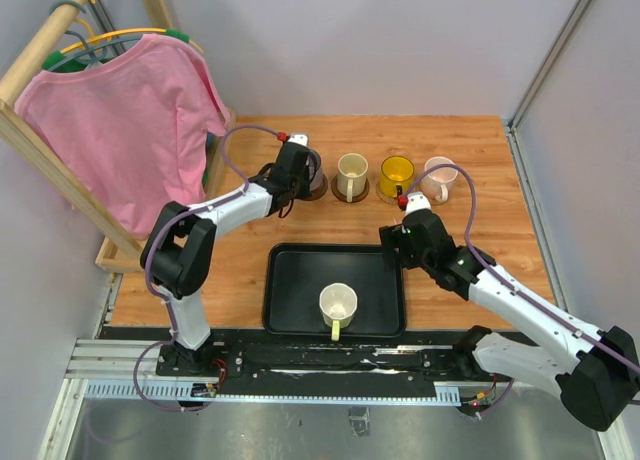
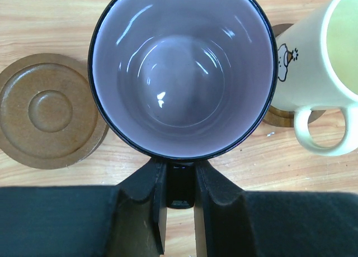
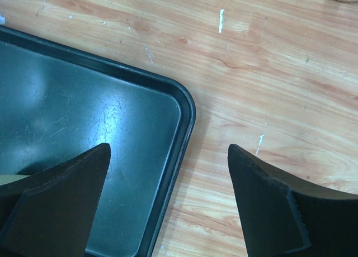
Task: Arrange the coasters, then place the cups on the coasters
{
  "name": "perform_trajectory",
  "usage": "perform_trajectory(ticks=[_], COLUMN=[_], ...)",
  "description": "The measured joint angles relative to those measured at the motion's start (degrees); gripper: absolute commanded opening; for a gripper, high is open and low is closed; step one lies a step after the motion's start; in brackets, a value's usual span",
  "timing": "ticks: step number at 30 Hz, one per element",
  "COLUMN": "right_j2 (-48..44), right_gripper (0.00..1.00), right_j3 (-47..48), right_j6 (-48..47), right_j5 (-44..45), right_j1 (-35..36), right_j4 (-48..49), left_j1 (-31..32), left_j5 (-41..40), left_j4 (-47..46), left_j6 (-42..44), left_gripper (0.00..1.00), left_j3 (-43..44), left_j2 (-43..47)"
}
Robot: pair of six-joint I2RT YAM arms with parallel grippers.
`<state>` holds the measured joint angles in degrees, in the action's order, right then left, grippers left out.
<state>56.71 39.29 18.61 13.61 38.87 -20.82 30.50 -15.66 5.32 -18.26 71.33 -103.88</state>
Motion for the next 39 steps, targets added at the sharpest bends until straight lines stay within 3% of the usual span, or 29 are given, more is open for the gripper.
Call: perform_trajectory(ticks=[31,39], right_j2=[1.49,1.49], right_gripper=[0.87,0.87], right_j3=[0.42,0.42], right_j6=[0.00,0.00], right_j5=[0.96,0.55], right_j1=[-0.02,0.00], right_j4=[1.97,2.86], left_j1=[0.00,0.00], left_j5=[-0.02,-0.22], left_j4=[4.39,4.74], left_j6=[0.48,0.48], left_gripper=[0.05,0.12], left_j3=[5.62,5.90], left_j2=[-6.45,-6.99])
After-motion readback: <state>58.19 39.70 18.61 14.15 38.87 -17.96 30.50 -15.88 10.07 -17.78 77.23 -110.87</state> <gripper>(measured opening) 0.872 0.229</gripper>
